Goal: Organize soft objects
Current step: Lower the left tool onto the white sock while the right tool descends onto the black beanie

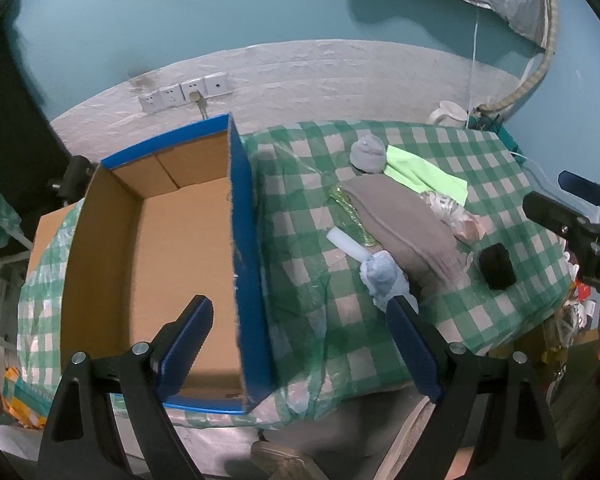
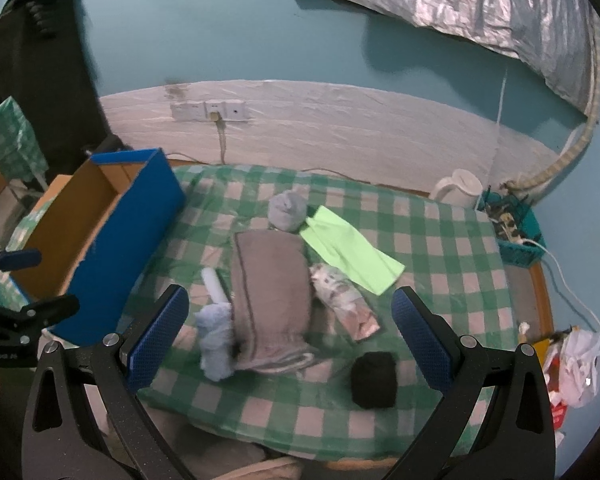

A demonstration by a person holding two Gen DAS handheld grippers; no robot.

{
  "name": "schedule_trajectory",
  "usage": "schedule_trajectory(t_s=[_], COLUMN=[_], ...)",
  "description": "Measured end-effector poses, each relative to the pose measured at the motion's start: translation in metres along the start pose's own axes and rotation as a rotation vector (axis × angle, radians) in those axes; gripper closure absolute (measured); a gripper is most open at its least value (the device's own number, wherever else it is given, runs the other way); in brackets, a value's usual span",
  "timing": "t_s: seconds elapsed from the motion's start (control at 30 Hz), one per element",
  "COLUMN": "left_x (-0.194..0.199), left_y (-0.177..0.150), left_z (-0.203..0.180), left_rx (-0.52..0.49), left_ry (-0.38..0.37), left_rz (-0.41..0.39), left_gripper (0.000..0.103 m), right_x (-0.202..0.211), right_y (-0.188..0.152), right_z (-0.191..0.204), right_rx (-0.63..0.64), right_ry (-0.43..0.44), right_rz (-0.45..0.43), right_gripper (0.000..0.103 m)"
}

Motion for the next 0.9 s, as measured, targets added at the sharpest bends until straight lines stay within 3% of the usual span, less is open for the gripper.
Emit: schedule_trajectory(t_s=[0.43,0.9], left_x=[-0.033,-0.079], left_y=[0.008,0.009], left_z=[-0.018,-0.035], left_rx=[-0.009,0.013], left_ry=[-0.012,-0.002], left_rz=[0.086,0.167], left_gripper=[0.014,0.014], right_x=[-0.025,-0.062], right_y=[-0.014,-0.033], right_z=[-0.055,-0.077], right_rx=[-0.117,-0.137], right_ry=[-0.041,-0.062], right_rz=[0.080,0.180], right_gripper=[0.002,0.002])
Point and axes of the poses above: each gripper's, at about its wrist camera, not at the fingertips, and x roughly against the way its jaws point, z to its left, y to its top, the point moved 1 cm from there along -x, roughly the way its jaws point, and after that the axes turned 4 degrees about z, right-handed, at the moved point
